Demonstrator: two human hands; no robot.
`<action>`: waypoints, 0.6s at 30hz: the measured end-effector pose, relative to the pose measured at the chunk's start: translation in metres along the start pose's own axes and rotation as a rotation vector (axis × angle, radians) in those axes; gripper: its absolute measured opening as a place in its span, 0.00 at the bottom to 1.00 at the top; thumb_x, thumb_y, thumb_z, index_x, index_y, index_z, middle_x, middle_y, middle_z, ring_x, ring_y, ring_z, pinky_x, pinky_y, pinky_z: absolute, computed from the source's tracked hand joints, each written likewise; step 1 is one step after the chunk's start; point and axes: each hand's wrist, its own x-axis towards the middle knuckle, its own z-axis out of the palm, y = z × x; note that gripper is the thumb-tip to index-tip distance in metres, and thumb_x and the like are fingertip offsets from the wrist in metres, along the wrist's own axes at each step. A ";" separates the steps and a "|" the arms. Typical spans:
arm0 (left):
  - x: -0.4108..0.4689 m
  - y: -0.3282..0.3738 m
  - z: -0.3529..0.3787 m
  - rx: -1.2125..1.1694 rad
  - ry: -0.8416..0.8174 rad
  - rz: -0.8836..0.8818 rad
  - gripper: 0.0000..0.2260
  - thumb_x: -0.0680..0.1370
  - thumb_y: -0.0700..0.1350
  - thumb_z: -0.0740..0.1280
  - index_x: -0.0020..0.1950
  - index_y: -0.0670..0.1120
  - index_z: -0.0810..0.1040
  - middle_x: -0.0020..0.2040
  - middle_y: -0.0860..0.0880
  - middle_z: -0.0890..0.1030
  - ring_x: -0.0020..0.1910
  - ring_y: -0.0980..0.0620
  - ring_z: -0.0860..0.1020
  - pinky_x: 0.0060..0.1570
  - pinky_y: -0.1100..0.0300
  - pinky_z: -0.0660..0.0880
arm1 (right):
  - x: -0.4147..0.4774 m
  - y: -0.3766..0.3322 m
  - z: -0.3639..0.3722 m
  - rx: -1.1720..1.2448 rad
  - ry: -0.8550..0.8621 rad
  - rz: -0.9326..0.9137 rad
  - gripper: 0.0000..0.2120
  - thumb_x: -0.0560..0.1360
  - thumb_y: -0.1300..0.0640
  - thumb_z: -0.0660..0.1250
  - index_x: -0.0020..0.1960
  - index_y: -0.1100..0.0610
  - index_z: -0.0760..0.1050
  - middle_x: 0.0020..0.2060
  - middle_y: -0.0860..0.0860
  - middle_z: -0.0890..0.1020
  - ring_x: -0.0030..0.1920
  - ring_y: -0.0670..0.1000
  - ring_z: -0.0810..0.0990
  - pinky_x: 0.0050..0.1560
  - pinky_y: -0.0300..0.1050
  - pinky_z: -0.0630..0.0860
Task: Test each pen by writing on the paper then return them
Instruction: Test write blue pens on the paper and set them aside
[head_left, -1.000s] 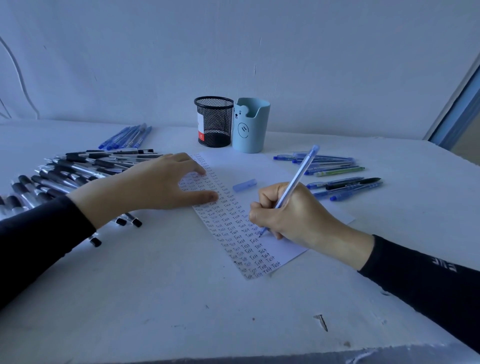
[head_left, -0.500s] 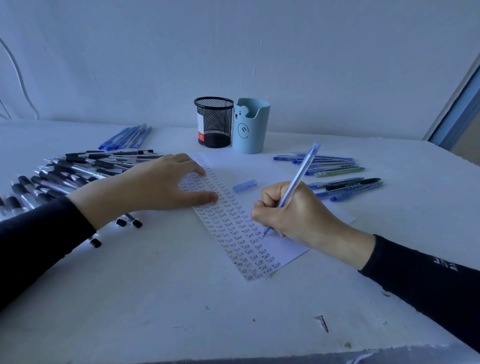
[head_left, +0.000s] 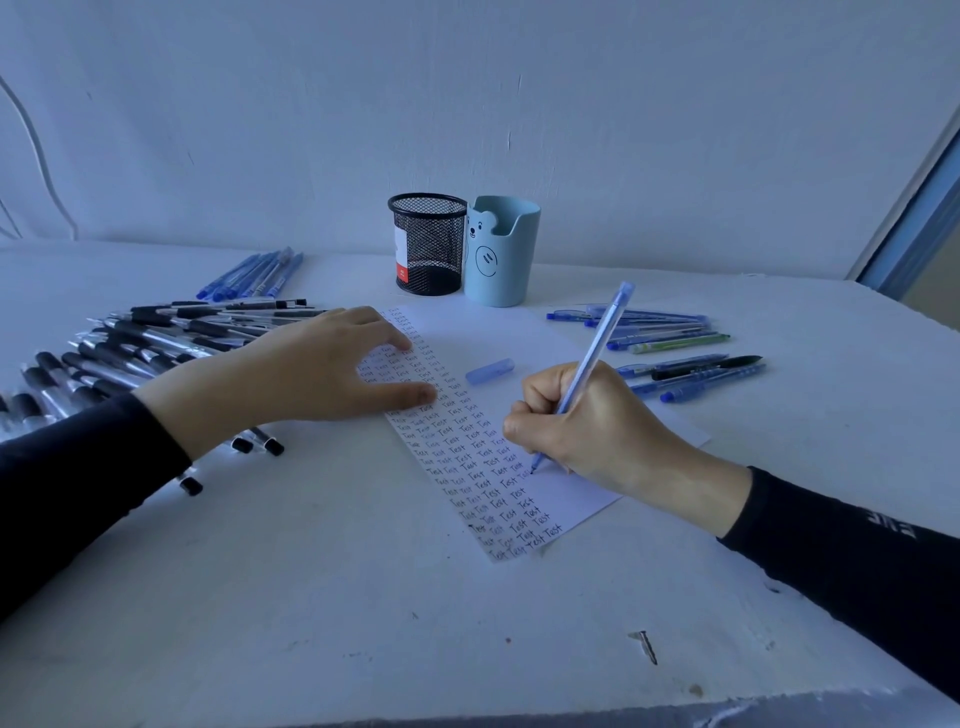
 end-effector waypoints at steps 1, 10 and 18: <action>0.000 0.000 0.000 0.001 -0.002 -0.001 0.42 0.62 0.82 0.51 0.67 0.60 0.71 0.65 0.60 0.71 0.59 0.59 0.69 0.61 0.56 0.71 | 0.000 0.000 0.000 0.014 0.002 0.004 0.21 0.72 0.68 0.69 0.26 0.59 0.62 0.20 0.48 0.69 0.21 0.41 0.69 0.26 0.29 0.65; 0.000 0.001 -0.002 0.004 -0.022 -0.009 0.44 0.60 0.82 0.50 0.68 0.60 0.70 0.66 0.60 0.70 0.56 0.60 0.68 0.60 0.57 0.70 | 0.002 0.003 0.000 0.008 0.010 0.000 0.21 0.72 0.66 0.69 0.26 0.57 0.63 0.19 0.45 0.68 0.21 0.42 0.66 0.26 0.34 0.65; -0.001 0.003 -0.003 0.010 -0.029 -0.012 0.38 0.65 0.79 0.54 0.68 0.60 0.70 0.66 0.60 0.70 0.57 0.61 0.67 0.61 0.57 0.70 | 0.019 0.002 -0.034 0.152 0.056 -0.066 0.07 0.71 0.56 0.73 0.48 0.54 0.78 0.35 0.49 0.83 0.34 0.45 0.80 0.37 0.34 0.74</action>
